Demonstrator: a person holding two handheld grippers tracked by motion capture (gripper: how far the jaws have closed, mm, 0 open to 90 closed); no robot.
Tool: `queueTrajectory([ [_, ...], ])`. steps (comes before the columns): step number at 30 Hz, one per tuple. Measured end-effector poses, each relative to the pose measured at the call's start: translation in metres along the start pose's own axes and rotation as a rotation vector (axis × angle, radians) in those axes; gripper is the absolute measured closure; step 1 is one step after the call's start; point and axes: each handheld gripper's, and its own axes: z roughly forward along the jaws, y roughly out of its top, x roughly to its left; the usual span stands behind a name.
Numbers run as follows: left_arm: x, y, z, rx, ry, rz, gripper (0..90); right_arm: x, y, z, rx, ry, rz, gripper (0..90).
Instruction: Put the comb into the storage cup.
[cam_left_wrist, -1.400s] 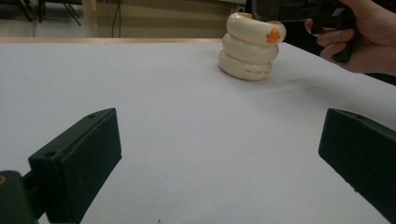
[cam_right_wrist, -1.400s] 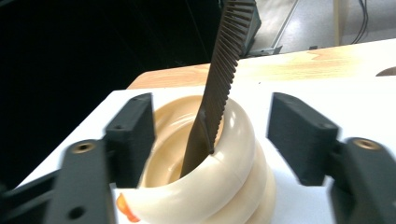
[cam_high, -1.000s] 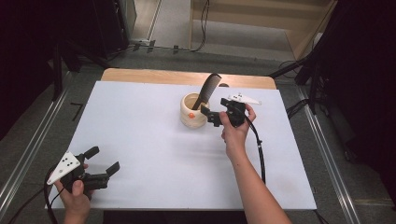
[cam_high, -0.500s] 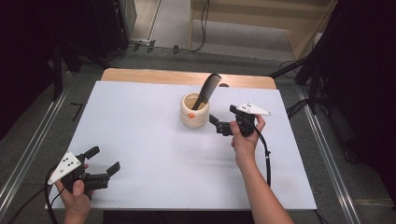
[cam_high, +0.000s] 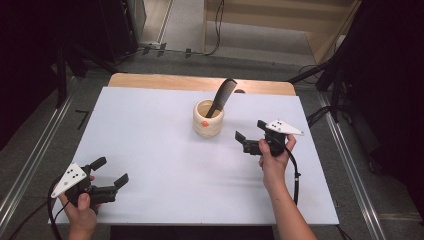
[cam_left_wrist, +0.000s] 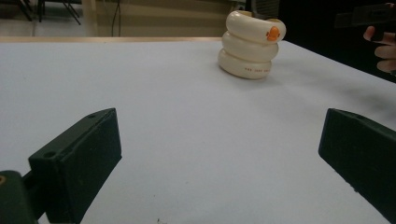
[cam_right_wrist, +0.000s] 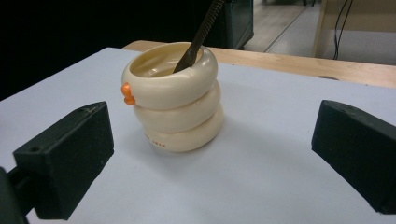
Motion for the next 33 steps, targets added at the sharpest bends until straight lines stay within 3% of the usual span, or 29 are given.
queueTrajectory([
  [12,-0.001,0.0,0.0,0.005,0.001,0.005,0.0,-0.007,-0.018,-0.021,0.001,-0.021,-0.029,0.0],
  [33,-0.002,0.0,0.001,0.004,0.001,0.008,0.0,-0.02,-0.05,-0.053,-0.003,-0.047,-0.008,0.0],
])
